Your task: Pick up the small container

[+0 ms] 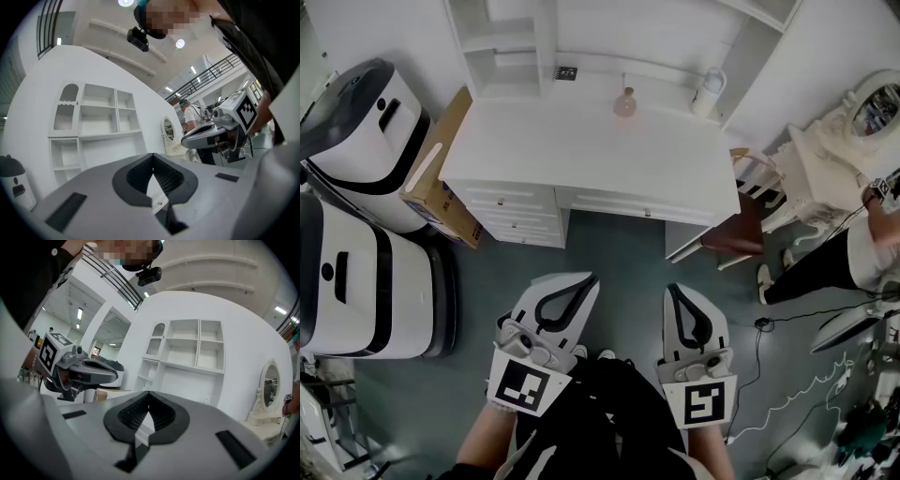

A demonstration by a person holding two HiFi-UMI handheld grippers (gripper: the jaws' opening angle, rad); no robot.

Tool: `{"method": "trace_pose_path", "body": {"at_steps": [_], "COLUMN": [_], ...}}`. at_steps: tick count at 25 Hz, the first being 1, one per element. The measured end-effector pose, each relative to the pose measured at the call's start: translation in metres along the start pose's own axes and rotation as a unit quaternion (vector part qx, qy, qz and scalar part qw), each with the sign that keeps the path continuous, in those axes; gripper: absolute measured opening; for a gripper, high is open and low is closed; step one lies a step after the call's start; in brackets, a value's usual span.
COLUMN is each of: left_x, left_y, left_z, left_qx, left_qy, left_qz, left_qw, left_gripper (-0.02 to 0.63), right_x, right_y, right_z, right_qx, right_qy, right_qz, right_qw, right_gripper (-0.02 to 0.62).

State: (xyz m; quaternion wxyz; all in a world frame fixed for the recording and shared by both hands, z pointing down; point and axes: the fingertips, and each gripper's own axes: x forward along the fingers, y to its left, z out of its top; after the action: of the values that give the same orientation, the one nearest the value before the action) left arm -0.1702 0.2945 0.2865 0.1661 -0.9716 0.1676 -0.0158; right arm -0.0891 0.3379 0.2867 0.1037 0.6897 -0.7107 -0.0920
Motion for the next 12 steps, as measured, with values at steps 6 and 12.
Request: {"method": "trace_pose_path", "body": {"at_steps": [6,12], "left_x": [-0.013,-0.024], "left_y": [0.006,0.008], "left_z": [0.001,0.002], "left_qx": [0.002,0.000], "left_qy": [-0.009,-0.019], "left_qz": [-0.007,-0.014], "left_qw": [0.9999,0.9997], "left_gripper": [0.000,0.000], "right_x": [0.002,-0.002], "right_y": [0.013,0.021], "right_z": [0.007,0.010], "right_qx": [-0.007,-0.016], "right_qy": [-0.004,-0.004], "right_qz": [-0.012,-0.027], "right_qw": [1.000,1.000], "right_gripper": [0.002,0.002]}}
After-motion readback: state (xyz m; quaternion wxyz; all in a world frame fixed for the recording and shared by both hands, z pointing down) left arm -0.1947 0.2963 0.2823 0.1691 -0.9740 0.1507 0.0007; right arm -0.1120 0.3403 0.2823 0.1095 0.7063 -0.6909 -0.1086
